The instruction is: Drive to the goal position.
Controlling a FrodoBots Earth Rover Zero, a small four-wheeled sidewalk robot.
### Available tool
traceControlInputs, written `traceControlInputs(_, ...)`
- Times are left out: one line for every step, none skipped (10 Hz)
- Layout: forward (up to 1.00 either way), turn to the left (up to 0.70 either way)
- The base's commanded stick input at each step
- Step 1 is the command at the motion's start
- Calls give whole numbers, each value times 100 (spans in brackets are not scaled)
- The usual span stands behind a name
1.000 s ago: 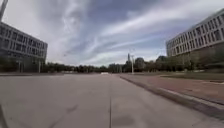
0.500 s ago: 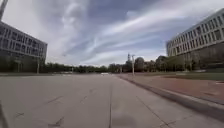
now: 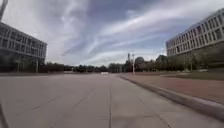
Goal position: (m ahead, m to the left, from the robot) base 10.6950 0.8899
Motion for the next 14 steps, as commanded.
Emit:
traceControlInputs(100,0)
traceControlInputs(100,0)
traceControlInputs(100,0)
traceControlInputs(100,0)
traceControlInputs(100,0)
traceControlInputs(100,0)
traceControlInputs(100,0)
traceControlInputs(100,0)
traceControlInputs(100,0)
traceControlInputs(100,0)
traceControlInputs(100,0)
traceControlInputs(100,0)
traceControlInputs(100,0)
traceControlInputs(100,0)
